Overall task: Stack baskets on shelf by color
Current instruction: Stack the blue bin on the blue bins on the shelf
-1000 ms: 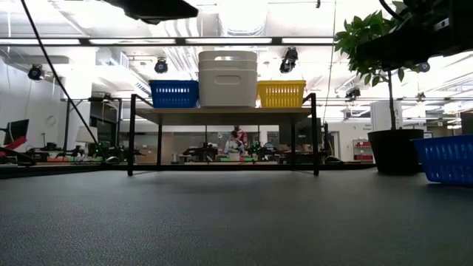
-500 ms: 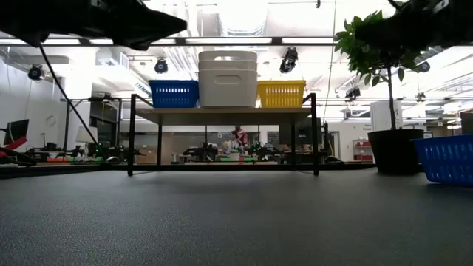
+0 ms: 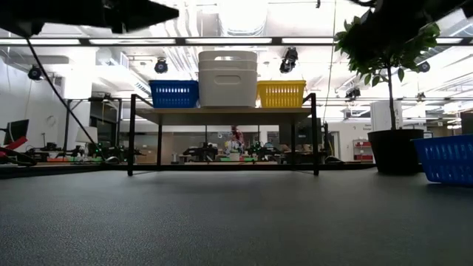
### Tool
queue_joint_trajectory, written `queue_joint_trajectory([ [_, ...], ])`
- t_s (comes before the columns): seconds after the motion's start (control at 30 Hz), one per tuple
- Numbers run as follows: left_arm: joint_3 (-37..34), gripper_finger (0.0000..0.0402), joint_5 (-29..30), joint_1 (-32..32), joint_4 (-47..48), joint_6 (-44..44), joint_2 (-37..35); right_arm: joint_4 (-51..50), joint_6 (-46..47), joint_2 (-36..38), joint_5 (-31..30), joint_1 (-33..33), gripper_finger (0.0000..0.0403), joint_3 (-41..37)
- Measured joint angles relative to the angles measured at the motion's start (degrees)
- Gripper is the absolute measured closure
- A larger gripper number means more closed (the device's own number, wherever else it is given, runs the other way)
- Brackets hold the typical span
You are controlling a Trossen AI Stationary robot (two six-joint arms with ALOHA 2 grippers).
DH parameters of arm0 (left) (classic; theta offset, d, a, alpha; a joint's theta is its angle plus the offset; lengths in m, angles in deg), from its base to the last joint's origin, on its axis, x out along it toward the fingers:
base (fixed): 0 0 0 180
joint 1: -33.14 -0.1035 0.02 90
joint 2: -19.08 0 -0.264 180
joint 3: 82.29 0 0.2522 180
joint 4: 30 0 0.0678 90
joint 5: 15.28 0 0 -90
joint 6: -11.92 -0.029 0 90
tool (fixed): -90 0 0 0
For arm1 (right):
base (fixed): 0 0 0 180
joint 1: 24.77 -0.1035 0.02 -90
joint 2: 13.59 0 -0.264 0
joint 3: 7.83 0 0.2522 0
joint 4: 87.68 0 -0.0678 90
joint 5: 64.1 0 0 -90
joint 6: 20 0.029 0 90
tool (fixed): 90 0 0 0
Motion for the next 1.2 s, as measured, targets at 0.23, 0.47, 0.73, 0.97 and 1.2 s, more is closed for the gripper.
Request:
queue_joint_trajectory([
  [0.23, 0.0, 0.0401, 7.1, 0.0, 0.2, -7.7, -7.2, -27.5, 18.2, -13.2, 3.3, -3.5, 0.0394, 14.9],
  [0.47, -0.2, 0.0401, 9.3, 0.0, 0.4, -9.0, -11.4, -55.9, 47.3, -23.0, 7.6, -5.2, 0.0394, 26.4],
  [0.73, 0.3, 0.0401, 14.2, 0.0, 1.2, -11.5, -13.4, -62.9, 58.2, -30.3, 14.7, -5.7, 0.0333, 31.1],
  [0.97, -0.5, 0.0401, 20.2, 0.0, 1.7, -11.5, -16.9, -63.0, 62.0, -36.9, 15.0, -5.6, 0.0246, 31.5],
  [1.2, -2.7, 0.0401, 20.1, 0.1, 1.7, -11.5, -17.8, -62.9, 63.6, -43.4, 15.0, -5.6, 0.0232, 30.9],
])
